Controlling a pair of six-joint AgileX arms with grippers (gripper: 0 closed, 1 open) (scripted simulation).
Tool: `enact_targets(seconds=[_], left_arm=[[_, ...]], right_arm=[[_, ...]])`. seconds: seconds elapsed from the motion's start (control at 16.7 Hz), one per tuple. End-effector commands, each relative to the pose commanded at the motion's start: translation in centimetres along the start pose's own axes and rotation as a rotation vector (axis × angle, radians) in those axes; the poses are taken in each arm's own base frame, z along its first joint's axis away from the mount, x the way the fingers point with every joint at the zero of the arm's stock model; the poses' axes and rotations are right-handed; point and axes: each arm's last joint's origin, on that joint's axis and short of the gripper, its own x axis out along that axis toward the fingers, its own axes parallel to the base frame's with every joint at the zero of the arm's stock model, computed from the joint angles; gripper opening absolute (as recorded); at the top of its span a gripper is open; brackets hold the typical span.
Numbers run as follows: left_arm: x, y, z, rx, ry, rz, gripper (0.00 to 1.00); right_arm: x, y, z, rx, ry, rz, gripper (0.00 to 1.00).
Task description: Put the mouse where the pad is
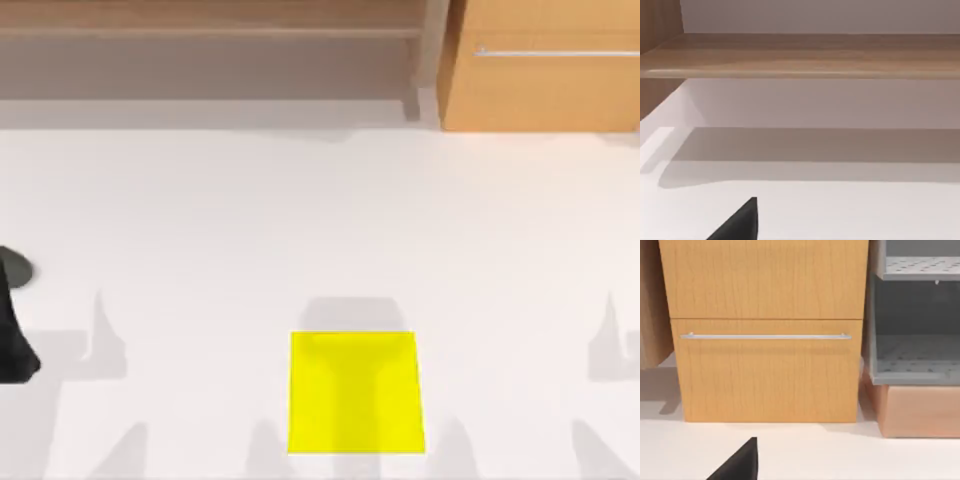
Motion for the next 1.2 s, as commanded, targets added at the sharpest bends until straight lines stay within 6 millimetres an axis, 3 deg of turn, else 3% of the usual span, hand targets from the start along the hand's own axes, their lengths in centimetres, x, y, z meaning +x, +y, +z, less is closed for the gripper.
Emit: enact_targets(seconds=[0.36, 0.72, 0.96, 1.2], left_arm=[[0.3, 0.0, 0.6, 0.088, 0.080, -0.004, 1.00], [2.1, 0.0, 4.6, 0.438, 0.326, -0.067, 1.00], [5.5, 0.2, 8.7, 0.744, 0.510, -0.177, 1.00], [10.9, 0.9, 12.2, 1.049, 0.683, -0.363, 1.00]], right_arm=[[0.0, 0.0, 0.0, 0.000, 0.000, 0.000, 1.00], [0.0, 0.0, 0.0, 0.000, 0.000, 0.000, 1.00], [0.0, 0.0, 0.0, 0.000, 0.000, 0.000, 1.00], [0.0, 0.0, 0.0, 0.000, 0.000, 0.000, 1.00]])
